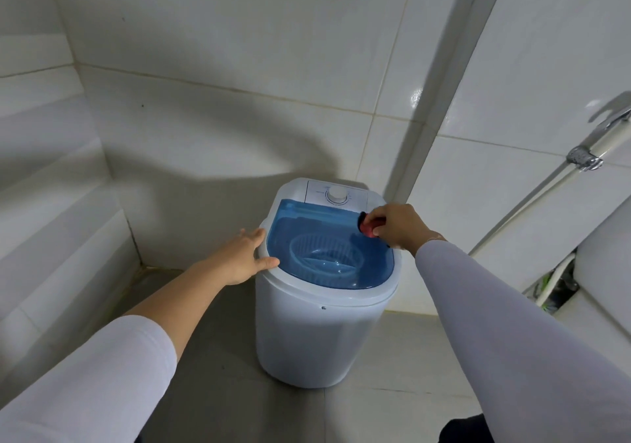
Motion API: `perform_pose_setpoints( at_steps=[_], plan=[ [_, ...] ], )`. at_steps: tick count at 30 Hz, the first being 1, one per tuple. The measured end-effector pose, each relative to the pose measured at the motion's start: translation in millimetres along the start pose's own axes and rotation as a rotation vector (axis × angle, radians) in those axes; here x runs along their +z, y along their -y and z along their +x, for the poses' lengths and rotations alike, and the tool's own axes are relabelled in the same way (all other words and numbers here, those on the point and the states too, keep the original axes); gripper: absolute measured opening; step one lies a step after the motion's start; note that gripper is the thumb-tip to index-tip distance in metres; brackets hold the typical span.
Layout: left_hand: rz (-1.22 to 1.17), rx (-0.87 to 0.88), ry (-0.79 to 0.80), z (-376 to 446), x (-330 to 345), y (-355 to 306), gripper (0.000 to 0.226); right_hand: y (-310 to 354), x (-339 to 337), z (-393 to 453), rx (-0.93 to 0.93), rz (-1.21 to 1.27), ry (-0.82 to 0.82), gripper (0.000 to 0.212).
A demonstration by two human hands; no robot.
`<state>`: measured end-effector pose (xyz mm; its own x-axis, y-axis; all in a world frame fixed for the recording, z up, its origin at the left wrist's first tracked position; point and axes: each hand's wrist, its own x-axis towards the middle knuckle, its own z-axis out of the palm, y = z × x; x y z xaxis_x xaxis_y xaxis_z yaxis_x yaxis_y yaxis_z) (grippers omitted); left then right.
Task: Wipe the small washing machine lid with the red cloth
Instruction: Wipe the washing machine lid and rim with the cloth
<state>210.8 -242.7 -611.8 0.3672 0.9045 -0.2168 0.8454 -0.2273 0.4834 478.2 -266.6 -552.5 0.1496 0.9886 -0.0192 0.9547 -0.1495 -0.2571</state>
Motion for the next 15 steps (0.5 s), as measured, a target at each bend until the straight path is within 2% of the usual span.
perform_pose_setpoints(
  at_steps=[6, 10, 15],
  plan=[
    [-0.045, -0.015, -0.017, 11, 8, 11, 0.091, 75, 17, 19, -0.218, 0.012, 0.046, 0.035],
    [-0.029, -0.023, -0.028, 15, 14, 15, 0.089, 110, 39, 26, -0.322, -0.06, 0.112, 0.04],
    [0.008, -0.028, -0.043, 15, 14, 15, 0.087, 125, 56, 31, -0.354, -0.199, 0.184, 0.041]
  ],
)
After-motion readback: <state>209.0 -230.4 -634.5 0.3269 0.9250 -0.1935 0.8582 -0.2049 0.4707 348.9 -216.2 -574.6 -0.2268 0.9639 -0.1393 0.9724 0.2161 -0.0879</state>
